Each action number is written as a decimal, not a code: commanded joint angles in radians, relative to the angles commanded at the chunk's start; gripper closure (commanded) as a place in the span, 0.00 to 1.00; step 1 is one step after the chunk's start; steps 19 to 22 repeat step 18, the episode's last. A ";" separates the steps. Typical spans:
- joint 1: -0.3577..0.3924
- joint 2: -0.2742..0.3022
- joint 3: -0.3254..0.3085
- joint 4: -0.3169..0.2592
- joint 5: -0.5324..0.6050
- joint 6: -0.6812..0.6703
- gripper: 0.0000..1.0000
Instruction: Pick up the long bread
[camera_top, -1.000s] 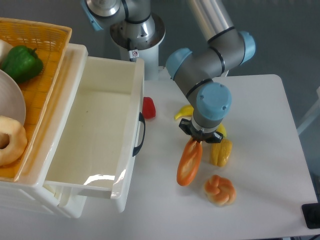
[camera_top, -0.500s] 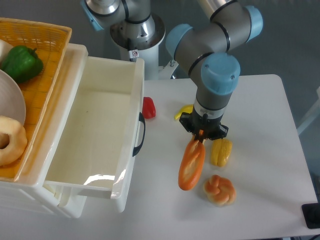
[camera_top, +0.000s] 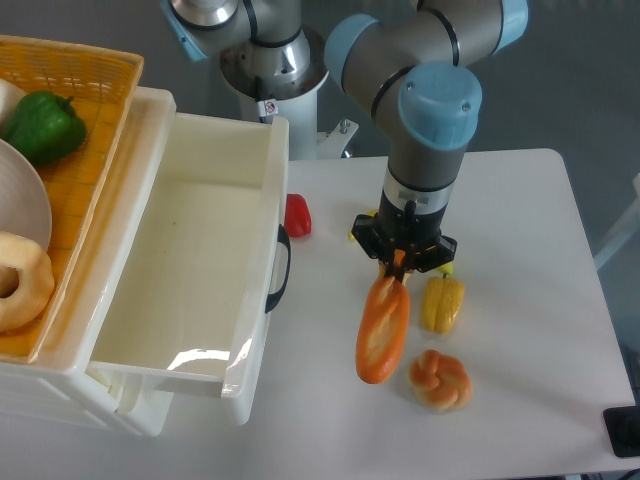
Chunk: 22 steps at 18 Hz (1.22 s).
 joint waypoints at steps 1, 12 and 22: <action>0.002 0.000 0.000 0.000 0.000 0.000 1.00; 0.006 0.000 -0.011 0.000 0.000 0.011 1.00; 0.005 0.000 -0.011 0.000 -0.002 0.011 1.00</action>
